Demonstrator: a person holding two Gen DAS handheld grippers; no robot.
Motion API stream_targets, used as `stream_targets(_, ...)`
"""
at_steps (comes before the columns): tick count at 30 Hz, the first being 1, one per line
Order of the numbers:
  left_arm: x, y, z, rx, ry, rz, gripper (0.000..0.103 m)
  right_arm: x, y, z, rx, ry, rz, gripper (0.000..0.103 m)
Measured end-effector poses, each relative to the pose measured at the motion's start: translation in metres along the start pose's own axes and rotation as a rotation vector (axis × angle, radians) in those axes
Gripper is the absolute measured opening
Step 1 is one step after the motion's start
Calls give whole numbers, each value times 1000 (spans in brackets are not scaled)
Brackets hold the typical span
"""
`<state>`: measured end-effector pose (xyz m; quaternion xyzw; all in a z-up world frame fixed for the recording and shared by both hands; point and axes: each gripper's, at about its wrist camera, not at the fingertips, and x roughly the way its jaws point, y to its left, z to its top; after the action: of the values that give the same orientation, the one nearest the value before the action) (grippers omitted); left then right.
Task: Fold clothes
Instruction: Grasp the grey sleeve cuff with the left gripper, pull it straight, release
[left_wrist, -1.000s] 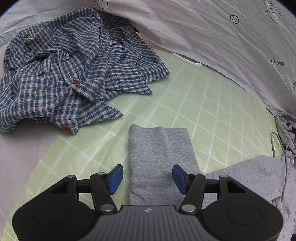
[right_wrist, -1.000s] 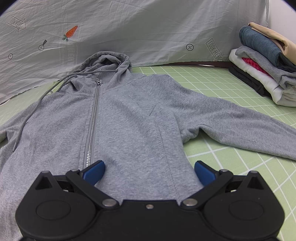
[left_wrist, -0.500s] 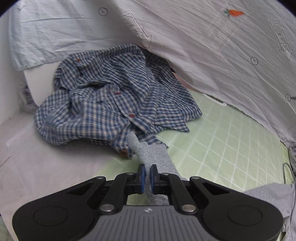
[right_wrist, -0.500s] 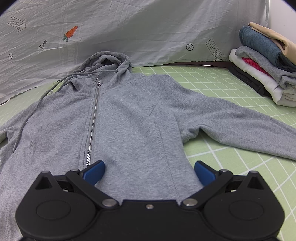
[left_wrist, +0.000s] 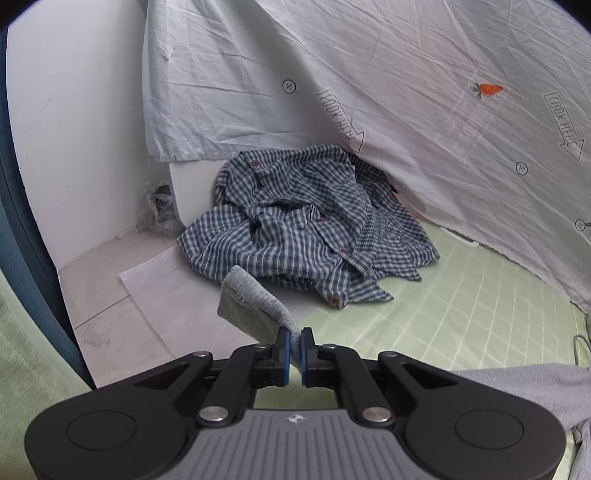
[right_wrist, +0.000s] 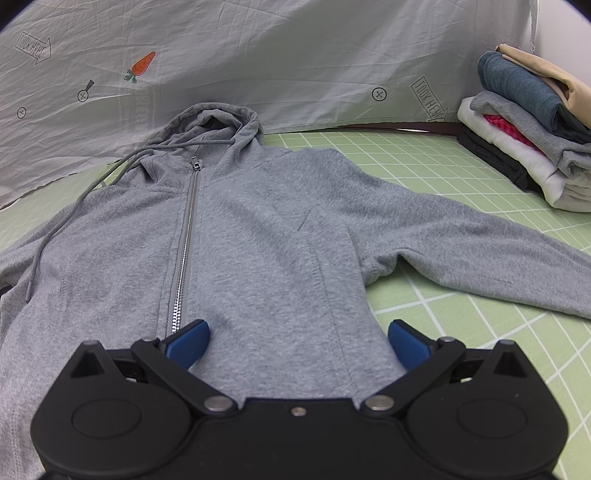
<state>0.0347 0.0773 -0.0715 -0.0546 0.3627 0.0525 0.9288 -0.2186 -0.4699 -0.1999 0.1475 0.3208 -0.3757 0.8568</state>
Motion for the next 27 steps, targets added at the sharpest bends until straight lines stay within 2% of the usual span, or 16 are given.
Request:
stream_targets(5, 11, 14, -39, -14, 125, 25, 12, 0, 0, 0, 0, 0, 0, 103)
stream_targets(7, 16, 19, -55, -21, 175, 35, 17, 0, 0, 0, 0, 0, 0, 103)
stream_targets(11, 15, 27, -67, -32, 219, 43, 24, 0, 0, 0, 1, 0, 0, 103)
stream_targets(18, 8, 37, -70, -45, 237, 104, 34, 0, 0, 0, 2, 0, 1, 103)
stream_targets(21, 1, 33, -66, -47, 220, 89, 44, 0, 0, 0, 2, 0, 1, 103)
stream_targets(27, -10, -1, -62, 26, 182, 23, 58, 0, 0, 0, 3, 0, 2, 103)
